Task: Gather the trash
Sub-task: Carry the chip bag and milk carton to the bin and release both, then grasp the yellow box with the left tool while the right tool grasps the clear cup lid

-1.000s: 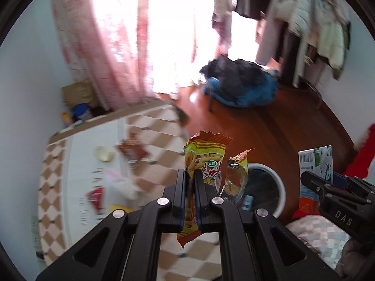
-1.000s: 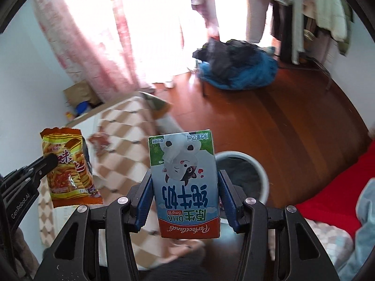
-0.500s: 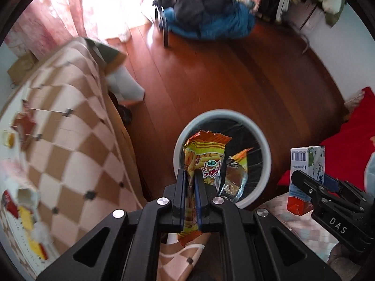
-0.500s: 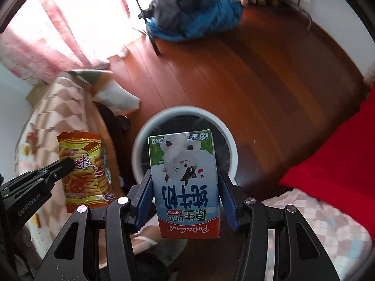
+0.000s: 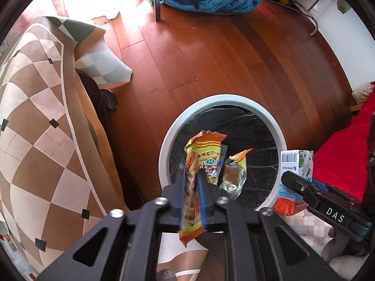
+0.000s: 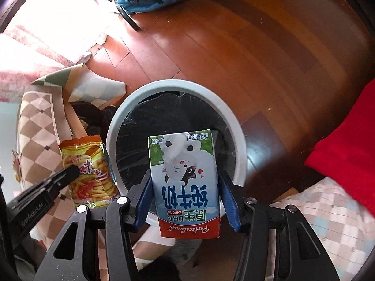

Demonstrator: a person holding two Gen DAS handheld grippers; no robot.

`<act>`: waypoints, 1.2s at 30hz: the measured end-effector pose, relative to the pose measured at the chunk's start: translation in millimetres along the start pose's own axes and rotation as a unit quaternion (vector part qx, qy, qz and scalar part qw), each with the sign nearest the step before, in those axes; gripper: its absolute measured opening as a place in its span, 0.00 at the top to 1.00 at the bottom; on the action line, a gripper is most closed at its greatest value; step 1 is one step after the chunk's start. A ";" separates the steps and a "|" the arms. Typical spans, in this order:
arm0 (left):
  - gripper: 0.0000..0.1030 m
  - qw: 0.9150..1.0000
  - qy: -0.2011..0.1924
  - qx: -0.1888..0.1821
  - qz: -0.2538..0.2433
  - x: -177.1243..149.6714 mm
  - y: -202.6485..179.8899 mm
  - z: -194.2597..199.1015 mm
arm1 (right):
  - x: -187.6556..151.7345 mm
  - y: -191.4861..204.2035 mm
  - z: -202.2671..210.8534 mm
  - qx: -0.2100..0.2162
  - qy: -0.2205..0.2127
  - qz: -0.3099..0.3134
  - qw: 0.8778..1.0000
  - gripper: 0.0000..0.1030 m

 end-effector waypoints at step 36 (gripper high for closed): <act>0.06 0.992 -0.107 0.060 0.008 -48.6 26.3 132.2 | -60.1 50.3 126.8 -0.112 -0.072 0.076 0.988 0.00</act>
Point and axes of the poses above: each gripper's, at about its wrist camera, not at the fingertips, and z roughly against the way its jaws point, y to its left, x to its top, the point moved 5 cm from there along -z, roughly the way its jaws point, and after that the axes turned 6 degrees about x, right-handed, at the moved point
